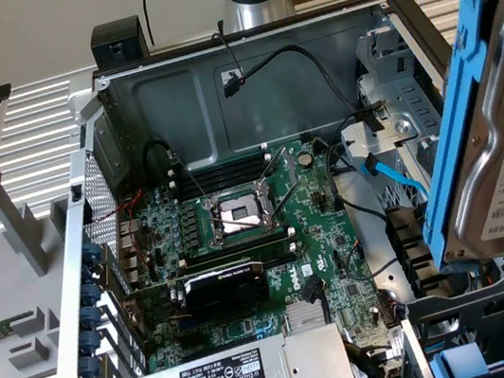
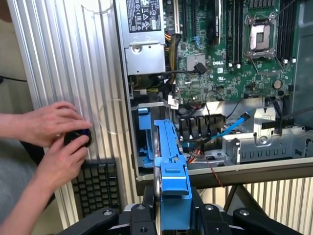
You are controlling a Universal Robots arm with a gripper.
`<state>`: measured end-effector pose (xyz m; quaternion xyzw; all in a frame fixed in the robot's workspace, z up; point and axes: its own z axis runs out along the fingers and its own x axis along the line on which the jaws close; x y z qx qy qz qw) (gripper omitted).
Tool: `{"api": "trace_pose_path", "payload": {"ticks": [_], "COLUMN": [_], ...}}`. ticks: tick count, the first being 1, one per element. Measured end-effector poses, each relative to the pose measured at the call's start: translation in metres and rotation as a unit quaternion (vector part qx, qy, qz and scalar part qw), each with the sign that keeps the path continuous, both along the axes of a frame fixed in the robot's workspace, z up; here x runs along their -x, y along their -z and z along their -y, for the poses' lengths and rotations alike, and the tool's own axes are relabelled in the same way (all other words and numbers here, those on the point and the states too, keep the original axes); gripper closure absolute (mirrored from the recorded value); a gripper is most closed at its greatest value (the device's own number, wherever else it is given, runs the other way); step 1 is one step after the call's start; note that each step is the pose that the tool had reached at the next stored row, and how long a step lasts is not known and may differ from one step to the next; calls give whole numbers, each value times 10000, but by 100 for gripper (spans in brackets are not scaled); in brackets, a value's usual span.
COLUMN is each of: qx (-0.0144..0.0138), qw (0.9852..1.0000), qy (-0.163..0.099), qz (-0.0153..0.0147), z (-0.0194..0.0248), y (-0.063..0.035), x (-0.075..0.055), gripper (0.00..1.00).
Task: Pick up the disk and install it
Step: 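Insert the disk into the insertion slot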
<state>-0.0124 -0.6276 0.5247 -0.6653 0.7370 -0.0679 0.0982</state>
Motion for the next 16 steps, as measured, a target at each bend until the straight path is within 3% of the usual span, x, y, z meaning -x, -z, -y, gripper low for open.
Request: {"api": "trace_pose_path", "payload": {"ticks": [16], "qx": [-3], "qw": [10000], "qy": [19], "qz": [1], "z": [38], "y": [291], "x": [-1], "gripper": [63]}}
